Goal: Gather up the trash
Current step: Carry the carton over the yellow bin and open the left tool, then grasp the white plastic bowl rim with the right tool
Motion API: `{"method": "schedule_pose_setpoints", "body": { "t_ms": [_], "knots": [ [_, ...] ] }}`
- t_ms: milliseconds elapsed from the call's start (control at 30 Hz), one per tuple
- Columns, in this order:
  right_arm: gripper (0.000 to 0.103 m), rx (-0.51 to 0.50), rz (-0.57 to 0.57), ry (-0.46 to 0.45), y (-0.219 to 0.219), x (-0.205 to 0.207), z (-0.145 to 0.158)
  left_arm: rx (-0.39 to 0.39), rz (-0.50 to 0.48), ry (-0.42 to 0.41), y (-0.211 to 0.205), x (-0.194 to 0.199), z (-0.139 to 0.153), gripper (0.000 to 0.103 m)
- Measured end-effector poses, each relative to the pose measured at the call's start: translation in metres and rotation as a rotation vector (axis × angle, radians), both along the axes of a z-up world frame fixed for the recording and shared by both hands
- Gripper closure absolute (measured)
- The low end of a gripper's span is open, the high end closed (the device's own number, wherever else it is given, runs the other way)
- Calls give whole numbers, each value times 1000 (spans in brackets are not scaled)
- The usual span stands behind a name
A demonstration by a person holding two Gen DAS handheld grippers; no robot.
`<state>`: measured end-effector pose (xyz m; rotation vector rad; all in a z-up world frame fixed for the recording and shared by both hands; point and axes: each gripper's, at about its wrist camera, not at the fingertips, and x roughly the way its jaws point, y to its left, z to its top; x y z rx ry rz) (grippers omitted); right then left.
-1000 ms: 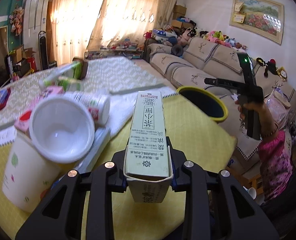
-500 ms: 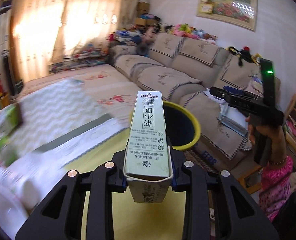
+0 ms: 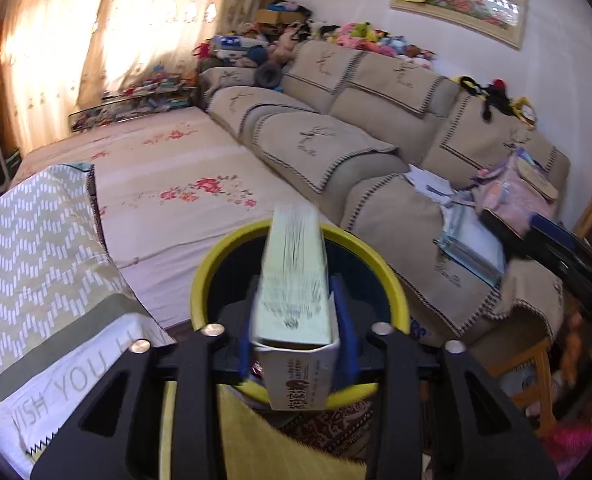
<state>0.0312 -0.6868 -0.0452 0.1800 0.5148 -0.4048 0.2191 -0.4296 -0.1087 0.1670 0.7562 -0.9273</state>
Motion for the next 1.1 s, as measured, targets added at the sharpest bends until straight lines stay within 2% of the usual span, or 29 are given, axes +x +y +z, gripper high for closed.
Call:
{"method": "schedule_pose_setpoints", "body": {
  "t_ms": [33,133,267,400,567,867,933,1000,1100],
  "knots": [
    [23,2,6,0,1,1,0,-7,17,-8,0,2,2,48],
    [22,5,21,1,5,5,-1,-31,29,-31,11,0,9,47],
    [22,13,57,4,16,12,-4,-73,79,-95,47,-18,33,46],
    [22,23,119,23,35,25,-11,-125,164,-137,109,-43,57,41],
    [22,40,222,44,69,47,-19,-129,313,-205,195,-74,78,34],
    [22,79,473,90,164,90,-36,-63,595,-290,331,-118,93,32],
    [22,98,551,86,193,99,-38,-50,654,-302,359,-129,93,31],
    [22,105,626,82,221,106,-38,-52,691,-304,383,-136,89,25],
    [29,116,747,82,265,116,-36,-57,742,-299,415,-148,85,25]
  ]
}}
